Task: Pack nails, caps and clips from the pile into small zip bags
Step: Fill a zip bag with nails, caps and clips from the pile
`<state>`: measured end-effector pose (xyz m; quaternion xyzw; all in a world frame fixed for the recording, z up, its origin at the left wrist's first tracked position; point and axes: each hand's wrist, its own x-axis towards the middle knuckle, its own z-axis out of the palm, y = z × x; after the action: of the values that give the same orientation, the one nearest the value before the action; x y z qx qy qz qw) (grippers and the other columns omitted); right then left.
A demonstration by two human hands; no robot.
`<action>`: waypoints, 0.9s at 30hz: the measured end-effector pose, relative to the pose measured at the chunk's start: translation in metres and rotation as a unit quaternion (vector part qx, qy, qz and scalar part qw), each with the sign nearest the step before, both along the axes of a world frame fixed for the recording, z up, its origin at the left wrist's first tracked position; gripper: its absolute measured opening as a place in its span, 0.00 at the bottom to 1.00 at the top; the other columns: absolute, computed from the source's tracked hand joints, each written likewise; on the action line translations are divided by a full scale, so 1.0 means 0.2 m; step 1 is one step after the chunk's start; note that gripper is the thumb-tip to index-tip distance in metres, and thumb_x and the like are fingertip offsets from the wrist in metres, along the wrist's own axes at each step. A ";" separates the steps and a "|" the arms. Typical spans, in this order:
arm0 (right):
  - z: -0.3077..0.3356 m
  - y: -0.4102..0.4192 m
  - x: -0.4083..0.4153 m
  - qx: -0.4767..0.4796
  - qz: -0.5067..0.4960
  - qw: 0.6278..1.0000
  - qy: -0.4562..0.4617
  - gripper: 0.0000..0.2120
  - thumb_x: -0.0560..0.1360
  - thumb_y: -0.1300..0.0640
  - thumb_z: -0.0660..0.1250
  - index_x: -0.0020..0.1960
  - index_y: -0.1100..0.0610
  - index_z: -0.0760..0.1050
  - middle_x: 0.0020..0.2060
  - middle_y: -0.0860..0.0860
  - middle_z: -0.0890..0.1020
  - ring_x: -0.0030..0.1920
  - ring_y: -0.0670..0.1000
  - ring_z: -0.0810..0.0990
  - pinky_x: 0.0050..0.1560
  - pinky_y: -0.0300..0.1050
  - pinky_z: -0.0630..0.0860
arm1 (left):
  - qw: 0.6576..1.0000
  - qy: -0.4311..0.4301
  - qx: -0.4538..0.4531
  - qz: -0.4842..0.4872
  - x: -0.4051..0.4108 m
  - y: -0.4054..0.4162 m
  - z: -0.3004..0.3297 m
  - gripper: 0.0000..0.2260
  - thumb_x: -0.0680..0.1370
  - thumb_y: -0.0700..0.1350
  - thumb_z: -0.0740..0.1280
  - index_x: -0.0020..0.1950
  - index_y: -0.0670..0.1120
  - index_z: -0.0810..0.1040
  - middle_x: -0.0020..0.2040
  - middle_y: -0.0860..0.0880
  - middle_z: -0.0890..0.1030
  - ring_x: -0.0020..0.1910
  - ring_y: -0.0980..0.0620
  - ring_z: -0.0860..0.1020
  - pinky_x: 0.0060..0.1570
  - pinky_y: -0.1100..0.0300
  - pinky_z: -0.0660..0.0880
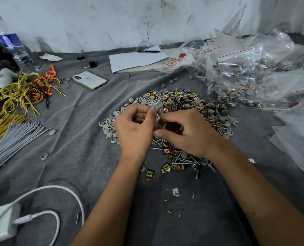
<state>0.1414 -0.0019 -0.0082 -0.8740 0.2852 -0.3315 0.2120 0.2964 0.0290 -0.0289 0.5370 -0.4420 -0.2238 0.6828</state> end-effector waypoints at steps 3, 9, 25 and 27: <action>-0.01 -0.02 -0.01 -0.007 -0.025 0.999 -0.022 0.02 0.76 0.54 0.75 0.47 0.52 0.84 0.40 0.41 0.83 0.41 0.42 0.81 0.43 0.40 0.77 | 0.999 0.034 -0.012 -0.014 0.00 0.00 0.01 0.06 0.75 0.42 0.73 0.39 0.50 0.83 0.32 0.47 0.82 0.29 0.50 0.78 0.32 0.56 0.76; 0.00 -0.03 -0.03 0.069 -0.043 0.979 -0.186 0.03 0.82 0.61 0.65 0.54 0.57 0.78 0.44 0.50 0.82 0.42 0.49 0.83 0.38 0.44 0.83 | 0.996 0.031 -0.051 0.071 0.03 0.01 0.01 0.06 0.78 0.42 0.68 0.42 0.46 0.82 0.36 0.48 0.81 0.36 0.51 0.77 0.38 0.55 0.76; 0.08 -0.04 -0.07 0.173 -0.050 0.883 -0.433 0.07 0.84 0.58 0.61 0.56 0.48 0.76 0.46 0.63 0.77 0.49 0.79 0.78 0.44 0.80 0.76 | 0.944 0.031 0.075 -0.320 -0.04 0.05 0.03 0.21 0.82 0.63 0.57 0.61 0.51 0.80 0.54 0.37 0.85 0.53 0.36 0.85 0.51 0.42 0.81; 0.08 -0.04 -0.06 0.191 -0.041 0.865 -0.462 0.06 0.85 0.59 0.60 0.60 0.52 0.74 0.49 0.59 0.81 0.50 0.69 0.84 0.47 0.64 0.84 | 0.948 0.001 0.076 -0.309 -0.05 0.04 0.02 0.10 0.83 0.51 0.63 0.56 0.48 0.81 0.50 0.36 0.86 0.47 0.43 0.86 0.46 0.48 0.82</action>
<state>0.1286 -0.0090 0.0070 -0.5504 0.2479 -0.6453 0.4682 0.2861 0.0376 -0.0257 0.4239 -0.5677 -0.4573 0.5375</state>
